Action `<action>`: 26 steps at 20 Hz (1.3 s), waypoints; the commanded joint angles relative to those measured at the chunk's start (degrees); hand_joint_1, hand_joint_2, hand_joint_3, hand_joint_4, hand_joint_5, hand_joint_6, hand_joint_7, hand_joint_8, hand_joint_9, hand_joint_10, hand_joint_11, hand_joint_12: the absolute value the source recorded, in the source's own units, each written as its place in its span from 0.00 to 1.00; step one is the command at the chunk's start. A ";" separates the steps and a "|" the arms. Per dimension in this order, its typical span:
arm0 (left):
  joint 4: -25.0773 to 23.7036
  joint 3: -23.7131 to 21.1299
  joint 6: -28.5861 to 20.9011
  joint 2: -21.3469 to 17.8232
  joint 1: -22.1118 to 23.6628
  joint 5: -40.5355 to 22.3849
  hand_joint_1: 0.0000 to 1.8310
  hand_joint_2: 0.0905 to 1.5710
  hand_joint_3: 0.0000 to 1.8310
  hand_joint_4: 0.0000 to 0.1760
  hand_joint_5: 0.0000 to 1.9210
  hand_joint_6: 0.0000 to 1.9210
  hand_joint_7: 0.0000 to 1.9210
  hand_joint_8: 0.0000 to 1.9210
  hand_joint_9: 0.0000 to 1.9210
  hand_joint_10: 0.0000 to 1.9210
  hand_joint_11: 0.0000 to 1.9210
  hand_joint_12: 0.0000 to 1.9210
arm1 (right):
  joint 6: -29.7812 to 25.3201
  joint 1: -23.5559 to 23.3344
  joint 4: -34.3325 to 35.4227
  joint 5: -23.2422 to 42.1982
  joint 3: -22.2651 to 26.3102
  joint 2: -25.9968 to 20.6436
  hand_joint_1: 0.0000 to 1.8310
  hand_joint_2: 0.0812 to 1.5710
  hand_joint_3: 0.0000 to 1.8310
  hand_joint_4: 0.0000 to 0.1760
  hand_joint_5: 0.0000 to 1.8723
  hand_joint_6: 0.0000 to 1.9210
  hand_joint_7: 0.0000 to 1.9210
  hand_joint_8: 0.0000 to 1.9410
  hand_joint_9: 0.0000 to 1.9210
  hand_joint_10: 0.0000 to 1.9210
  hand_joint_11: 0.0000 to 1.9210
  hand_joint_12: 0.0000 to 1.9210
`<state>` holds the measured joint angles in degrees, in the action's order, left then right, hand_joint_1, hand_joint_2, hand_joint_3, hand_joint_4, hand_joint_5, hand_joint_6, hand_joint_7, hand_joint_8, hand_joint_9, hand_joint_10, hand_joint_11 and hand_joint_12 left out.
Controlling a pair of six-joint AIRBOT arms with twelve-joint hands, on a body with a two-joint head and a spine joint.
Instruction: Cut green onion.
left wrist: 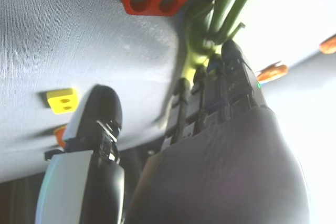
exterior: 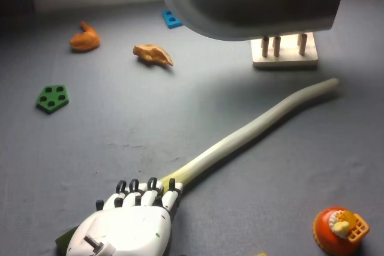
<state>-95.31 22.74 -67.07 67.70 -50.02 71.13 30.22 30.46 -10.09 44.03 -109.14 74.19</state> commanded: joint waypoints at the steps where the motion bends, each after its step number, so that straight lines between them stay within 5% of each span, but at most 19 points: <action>1: -0.87 0.38 0.34 0.34 0.27 -0.46 0.34 0.88 0.00 0.27 0.05 0.01 0.05 0.00 0.03 0.00 0.00 0.12 | -0.39 -1.33 3.30 8.26 0.53 -1.38 0.86 0.64 0.20 1.00 0.67 1.00 0.81 1.00 0.83 1.00 0.86 1.00; 5: -0.87 0.42 0.64 0.33 0.27 -0.69 0.33 0.88 0.00 0.28 0.04 0.00 0.05 0.00 0.03 0.00 0.00 0.11 | 6.50 -3.29 4.95 6.38 8.18 -5.42 0.85 0.64 0.20 1.00 0.68 1.00 0.81 1.00 0.85 1.00 0.88 1.00; 7: -0.87 0.39 0.64 0.33 0.30 -0.72 0.35 0.87 0.00 0.18 0.05 0.00 0.06 0.00 0.05 0.01 0.00 0.13 | 9.16 -3.94 6.39 4.71 11.31 -6.99 0.85 0.63 0.20 1.00 0.71 1.00 0.81 1.00 0.85 1.00 0.88 1.00; 13: -0.87 0.33 0.67 0.23 0.53 -0.80 0.39 0.85 0.00 0.09 0.08 0.00 0.05 0.00 0.06 0.00 0.00 0.13 | 24.56 -6.39 18.38 -4.26 22.76 -12.15 0.86 0.59 0.27 1.00 0.71 1.00 0.81 1.00 0.84 1.00 0.87 1.00; 18: -0.87 0.30 0.80 0.15 0.55 -0.83 0.27 0.87 0.00 0.00 0.03 0.00 0.00 0.00 0.00 0.00 0.00 0.01 | 37.45 -7.49 29.82 -6.27 33.06 -16.85 0.85 0.53 0.36 1.00 0.73 1.00 0.83 1.00 0.85 1.00 0.89 1.00; 26: -0.88 0.32 0.92 0.16 0.64 -0.83 0.19 0.89 0.01 0.00 0.01 0.00 0.00 0.00 0.00 0.00 0.00 0.00 | 55.23 -7.72 42.45 -5.22 44.15 -20.12 0.84 0.56 0.31 1.00 0.67 1.00 0.83 1.00 0.86 1.00 0.89 1.00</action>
<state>-94.17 22.74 -66.22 67.70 -49.60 70.57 85.91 23.70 33.10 30.57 -64.79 54.59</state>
